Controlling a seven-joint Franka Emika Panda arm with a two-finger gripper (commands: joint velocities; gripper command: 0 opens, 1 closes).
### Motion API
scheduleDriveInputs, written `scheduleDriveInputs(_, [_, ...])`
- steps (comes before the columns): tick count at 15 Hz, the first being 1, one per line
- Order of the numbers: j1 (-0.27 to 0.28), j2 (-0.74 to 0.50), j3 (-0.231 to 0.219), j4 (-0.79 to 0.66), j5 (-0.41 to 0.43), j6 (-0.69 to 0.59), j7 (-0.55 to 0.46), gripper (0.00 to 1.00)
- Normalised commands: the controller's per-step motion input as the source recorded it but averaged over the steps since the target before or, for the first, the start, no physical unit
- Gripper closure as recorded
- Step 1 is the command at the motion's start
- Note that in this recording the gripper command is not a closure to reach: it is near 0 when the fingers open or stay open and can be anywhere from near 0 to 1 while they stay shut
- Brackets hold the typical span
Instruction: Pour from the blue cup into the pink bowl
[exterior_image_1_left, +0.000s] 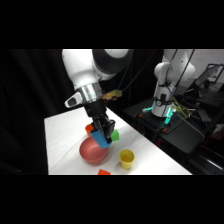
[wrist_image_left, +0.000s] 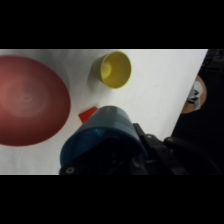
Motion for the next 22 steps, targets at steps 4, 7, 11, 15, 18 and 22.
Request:
scheduleDriveInputs(4, [-0.278, 0.32, 0.026, 0.52, 0.425, -0.71, -0.54, 0.07])
scheduleDriveInputs(7, [-0.182, 0.31, -0.040, 0.50, 0.385, -0.73, -0.41, 0.07])
scheduleDriveInputs(11, [-0.141, 0.36, -0.070, 0.52, 0.371, -0.74, -0.30, 0.07])
scheduleDriveInputs(15, [-0.121, 0.39, -0.055, 0.53, 0.401, -0.71, -0.16, 0.07])
scheduleDriveInputs(18, [-0.073, 0.28, -0.045, 0.39, 0.415, -0.58, -0.06, 0.07])
scheduleDriveInputs(22, [0.129, -0.17, -0.200, -0.01, 0.091, -0.01, -0.02, 0.08])
